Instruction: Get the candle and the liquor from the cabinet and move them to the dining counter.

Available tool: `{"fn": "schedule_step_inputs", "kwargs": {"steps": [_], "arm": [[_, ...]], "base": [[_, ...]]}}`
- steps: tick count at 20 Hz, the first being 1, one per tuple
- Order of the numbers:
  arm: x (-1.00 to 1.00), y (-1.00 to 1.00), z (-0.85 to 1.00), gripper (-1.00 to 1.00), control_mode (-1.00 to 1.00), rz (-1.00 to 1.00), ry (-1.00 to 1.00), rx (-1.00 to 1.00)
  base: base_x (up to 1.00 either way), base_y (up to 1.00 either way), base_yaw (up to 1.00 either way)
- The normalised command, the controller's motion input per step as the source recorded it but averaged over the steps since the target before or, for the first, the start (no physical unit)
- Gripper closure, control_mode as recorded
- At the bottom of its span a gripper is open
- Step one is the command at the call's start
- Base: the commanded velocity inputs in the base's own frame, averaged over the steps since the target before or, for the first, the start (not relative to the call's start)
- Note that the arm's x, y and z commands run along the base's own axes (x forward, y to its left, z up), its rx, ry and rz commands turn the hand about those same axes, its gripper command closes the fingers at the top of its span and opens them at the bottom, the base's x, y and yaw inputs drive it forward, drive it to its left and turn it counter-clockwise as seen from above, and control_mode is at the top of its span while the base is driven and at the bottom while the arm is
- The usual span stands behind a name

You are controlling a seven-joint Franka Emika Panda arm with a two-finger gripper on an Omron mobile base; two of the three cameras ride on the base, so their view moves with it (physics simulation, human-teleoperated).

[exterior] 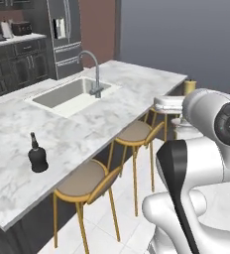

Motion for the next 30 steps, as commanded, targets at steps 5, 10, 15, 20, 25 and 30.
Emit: {"fn": "schedule_step_inputs", "kwargs": {"steps": [5, 10, 15, 20, 25, 30], "arm": [[0.00, 0.00, 0.00, 1.00, 1.00, 0.00, 0.00, 0.00], [0.00, 0.00, 0.00, 1.00, 1.00, 0.00, 0.00, 0.00], [0.00, 0.00, 0.00, 1.00, 1.00, 0.00, 0.00, 0.00], [0.00, 0.00, 0.00, 1.00, 1.00, 0.00, 0.00, 0.00], [0.00, 0.00, 0.00, 1.00, 1.00, 0.00, 0.00, 0.00], [0.00, 0.00, 0.00, 1.00, 1.00, 0.00, 0.00, 0.00]], "base": [[0.39, -0.51, 0.16], [0.32, -0.55, 0.16], [0.21, -0.42, 0.35], [0.15, -0.25, 0.56], [0.11, -0.40, 0.41], [0.07, -0.52, 0.29]]}}
